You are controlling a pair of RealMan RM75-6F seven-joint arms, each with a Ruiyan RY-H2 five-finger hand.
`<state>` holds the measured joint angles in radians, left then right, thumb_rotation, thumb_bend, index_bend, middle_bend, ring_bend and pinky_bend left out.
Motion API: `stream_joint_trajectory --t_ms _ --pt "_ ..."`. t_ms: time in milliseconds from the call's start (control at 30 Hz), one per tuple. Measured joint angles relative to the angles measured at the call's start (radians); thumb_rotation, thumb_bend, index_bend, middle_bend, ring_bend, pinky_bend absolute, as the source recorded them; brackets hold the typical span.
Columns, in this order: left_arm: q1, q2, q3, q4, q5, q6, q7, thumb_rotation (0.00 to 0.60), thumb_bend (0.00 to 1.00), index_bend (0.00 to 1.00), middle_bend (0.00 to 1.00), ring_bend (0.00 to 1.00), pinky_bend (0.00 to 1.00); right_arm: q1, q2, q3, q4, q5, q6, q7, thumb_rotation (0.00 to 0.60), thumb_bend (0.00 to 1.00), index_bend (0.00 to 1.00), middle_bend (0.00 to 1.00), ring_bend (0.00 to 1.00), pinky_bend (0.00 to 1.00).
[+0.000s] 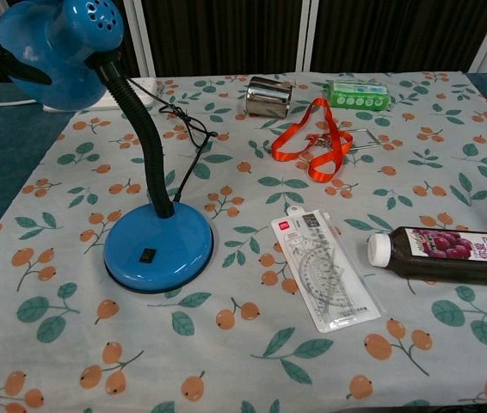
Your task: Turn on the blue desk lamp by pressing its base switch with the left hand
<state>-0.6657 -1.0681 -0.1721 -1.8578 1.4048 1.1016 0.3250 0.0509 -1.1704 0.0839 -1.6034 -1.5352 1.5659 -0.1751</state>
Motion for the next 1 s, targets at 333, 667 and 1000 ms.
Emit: stream_joint_trajectory --t_ms 333,667,1000 --pt "0.079 0.042 0.031 -0.034 0.218 0.177 -0.141 0.6 0.25 0.0 0.16 0.07 0.19 -0.001 -0.003 0.001 -0.001 0.0 0.005 -0.006 0.6 0.16 0.0 0.06 0.12 0.16" --pt "0.178 0.133 0.192 -0.077 0.435 0.244 -0.3 0.6 0.3 0.0 0.24 0.17 0.29 -0.003 -0.005 0.006 -0.001 0.006 0.01 -0.008 0.6 0.16 0.0 0.06 0.12 0.16" --pt "0.259 0.095 0.302 0.016 0.52 0.234 -0.269 0.6 0.37 0.0 0.4 0.33 0.41 -0.003 -0.004 0.004 -0.008 0.009 0.005 -0.013 0.6 0.16 0.0 0.06 0.12 0.16"
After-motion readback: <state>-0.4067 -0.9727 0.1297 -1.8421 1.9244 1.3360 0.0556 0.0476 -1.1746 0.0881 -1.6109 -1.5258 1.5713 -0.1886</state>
